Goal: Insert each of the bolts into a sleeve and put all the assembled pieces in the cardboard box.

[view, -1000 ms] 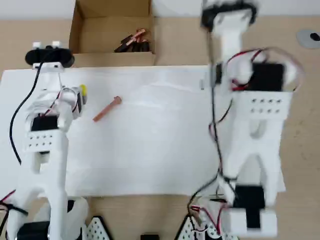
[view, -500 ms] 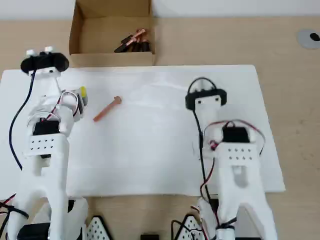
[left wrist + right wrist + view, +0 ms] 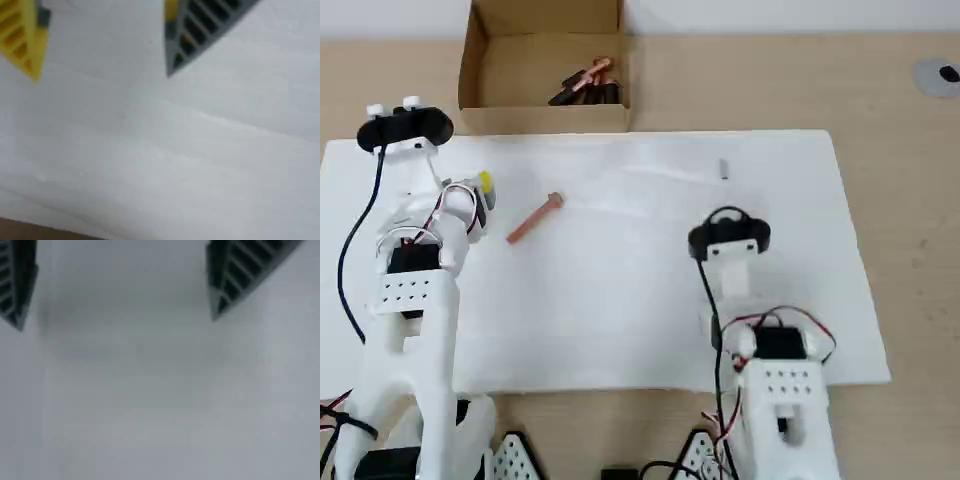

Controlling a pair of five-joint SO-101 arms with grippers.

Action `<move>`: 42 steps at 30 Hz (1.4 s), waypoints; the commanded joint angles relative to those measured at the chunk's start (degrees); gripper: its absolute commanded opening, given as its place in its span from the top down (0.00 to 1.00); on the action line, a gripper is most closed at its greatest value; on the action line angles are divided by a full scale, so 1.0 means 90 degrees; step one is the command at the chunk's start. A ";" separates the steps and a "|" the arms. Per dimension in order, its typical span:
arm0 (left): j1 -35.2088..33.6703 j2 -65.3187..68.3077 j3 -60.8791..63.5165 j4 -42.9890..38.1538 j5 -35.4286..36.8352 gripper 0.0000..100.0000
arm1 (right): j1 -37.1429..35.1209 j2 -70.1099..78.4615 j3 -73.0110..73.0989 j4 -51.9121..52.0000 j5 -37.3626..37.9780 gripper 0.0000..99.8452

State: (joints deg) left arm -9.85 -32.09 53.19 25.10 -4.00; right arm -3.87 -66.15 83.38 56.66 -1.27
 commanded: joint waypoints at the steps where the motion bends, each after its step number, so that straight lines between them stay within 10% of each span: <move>1: -0.0068 -0.0190 -0.0020 -0.0107 0.0049 0.82 | -0.0142 -0.0845 0.0210 0.0098 0.0029 0.72; 22: -0.0195 -0.0171 0.0234 -0.0156 0.1543 0.82 | -0.0112 -0.4811 0.1236 0.1289 0.0059 0.72; 42: -0.0361 0.1040 0.1241 -0.3184 0.1758 0.83 | -0.0122 -0.4879 0.1236 0.1299 0.0068 0.72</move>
State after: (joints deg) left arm -12.13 -25.41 66.99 -0.75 11.65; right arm -4.04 -103.16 94.64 68.09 -1.27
